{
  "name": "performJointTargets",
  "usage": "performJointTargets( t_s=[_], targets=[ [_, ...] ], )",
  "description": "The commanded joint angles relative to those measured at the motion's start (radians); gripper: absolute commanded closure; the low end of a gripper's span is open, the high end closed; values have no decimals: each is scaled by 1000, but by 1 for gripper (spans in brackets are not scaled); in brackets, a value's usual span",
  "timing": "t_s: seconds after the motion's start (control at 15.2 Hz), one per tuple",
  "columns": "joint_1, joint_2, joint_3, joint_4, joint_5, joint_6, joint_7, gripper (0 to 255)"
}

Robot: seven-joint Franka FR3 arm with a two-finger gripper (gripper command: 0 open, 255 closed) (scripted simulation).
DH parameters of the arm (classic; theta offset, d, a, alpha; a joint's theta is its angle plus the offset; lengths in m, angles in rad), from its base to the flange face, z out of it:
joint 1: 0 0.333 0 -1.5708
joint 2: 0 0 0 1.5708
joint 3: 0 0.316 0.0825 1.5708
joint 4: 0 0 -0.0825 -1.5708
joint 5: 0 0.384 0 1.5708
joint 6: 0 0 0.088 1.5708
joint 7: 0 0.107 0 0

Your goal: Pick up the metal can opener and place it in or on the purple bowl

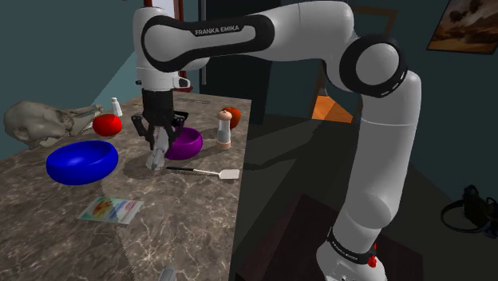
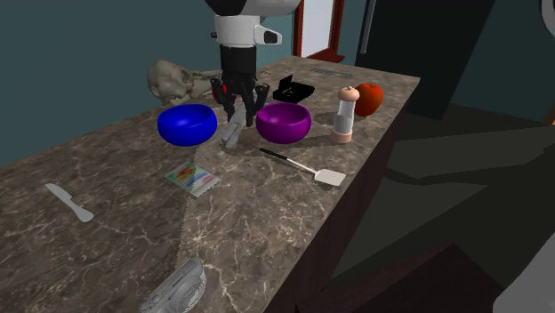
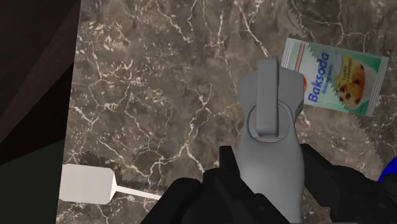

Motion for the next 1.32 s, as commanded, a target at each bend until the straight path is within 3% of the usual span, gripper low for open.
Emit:
performJointTargets(
  t_s=[0.0,0.46,0.79,1.06,1.12,1.25],
  targets=[
    [-14,38,-16,45,-18,-14,-31,255],
    [-51,187,-69,257,-77,-97,-132,255],
    [-54,336,-106,490,-125,-191,-201,255],
    [-21,522,-140,810,-173,-325,-264,255],
    [17,635,-160,1019,-195,-416,-291,255],
    [-11,587,-154,899,-185,-348,-286,255]
  ],
)
